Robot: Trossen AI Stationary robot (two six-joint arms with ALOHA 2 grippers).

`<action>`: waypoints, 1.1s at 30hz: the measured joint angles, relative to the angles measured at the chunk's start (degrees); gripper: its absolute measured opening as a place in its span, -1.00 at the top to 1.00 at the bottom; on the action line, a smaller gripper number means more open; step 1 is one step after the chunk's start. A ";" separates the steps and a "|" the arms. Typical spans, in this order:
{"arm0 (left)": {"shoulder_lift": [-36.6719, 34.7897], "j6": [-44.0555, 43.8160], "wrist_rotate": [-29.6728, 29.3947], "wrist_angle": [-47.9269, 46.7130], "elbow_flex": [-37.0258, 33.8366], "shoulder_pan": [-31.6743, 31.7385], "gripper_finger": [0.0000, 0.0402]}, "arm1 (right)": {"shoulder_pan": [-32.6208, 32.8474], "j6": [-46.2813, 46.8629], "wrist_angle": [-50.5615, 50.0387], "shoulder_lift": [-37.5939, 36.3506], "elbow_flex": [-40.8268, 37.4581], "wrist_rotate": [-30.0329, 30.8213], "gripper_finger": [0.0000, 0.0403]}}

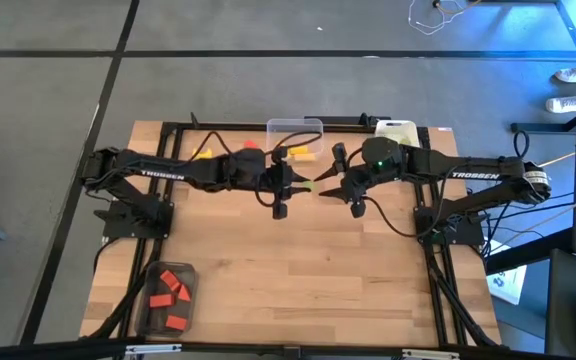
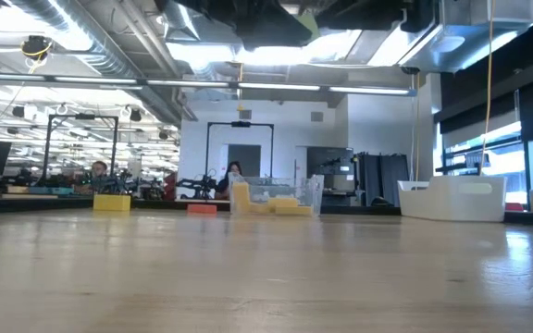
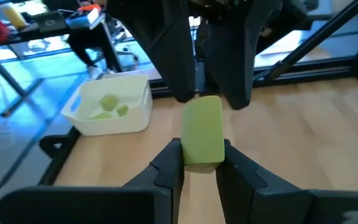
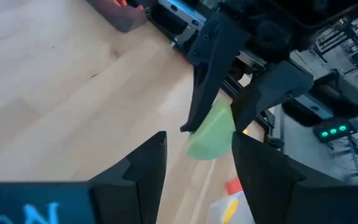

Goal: Sort & place blocks by color
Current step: Put the green semi-circled block into the white bin

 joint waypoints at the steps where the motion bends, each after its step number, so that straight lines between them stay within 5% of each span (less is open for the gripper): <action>1: 0.00 -0.62 0.94 0.11 0.00 0.34 0.67 | 0.10 -0.65 0.01 0.00 0.00 0.09 0.08; 33: 0.09 1.66 -1.90 5.78 0.00 -2.08 0.67 | 0.21 2.42 2.89 0.04 0.02 0.33 0.08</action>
